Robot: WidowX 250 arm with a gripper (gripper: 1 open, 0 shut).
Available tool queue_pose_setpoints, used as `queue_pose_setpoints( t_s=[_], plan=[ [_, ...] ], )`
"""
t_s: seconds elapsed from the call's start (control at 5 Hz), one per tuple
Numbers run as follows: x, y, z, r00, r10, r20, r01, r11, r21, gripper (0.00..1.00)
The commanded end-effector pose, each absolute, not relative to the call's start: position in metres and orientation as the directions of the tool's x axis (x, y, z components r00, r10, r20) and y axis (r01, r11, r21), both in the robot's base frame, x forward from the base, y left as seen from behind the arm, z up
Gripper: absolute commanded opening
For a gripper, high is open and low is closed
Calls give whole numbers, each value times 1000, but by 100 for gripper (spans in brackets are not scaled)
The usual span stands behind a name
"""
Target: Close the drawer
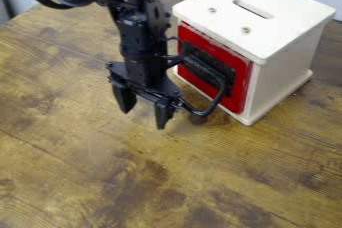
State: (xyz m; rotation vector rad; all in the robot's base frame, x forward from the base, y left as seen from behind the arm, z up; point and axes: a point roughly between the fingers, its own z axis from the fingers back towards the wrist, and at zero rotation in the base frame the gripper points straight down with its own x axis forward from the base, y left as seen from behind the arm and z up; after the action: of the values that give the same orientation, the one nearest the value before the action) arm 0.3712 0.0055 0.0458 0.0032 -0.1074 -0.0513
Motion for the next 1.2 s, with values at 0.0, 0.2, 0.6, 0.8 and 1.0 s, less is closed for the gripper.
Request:
queue_pose_setpoints(
  t_s=[0.0,0.2,0.6,0.8,1.0],
  plan=[
    [379,-5,65,986,-25,166,23,1000,9,100],
    [378,-13,63,987,10,159,-10,1000,1,100],
    [379,3,75,985,0,171,0,1000,-1,100],
    [381,0,76,982,5,188,-5,1000,1,100],
    [381,-3,79,981,10,192,-11,1000,4,100]
  ],
)
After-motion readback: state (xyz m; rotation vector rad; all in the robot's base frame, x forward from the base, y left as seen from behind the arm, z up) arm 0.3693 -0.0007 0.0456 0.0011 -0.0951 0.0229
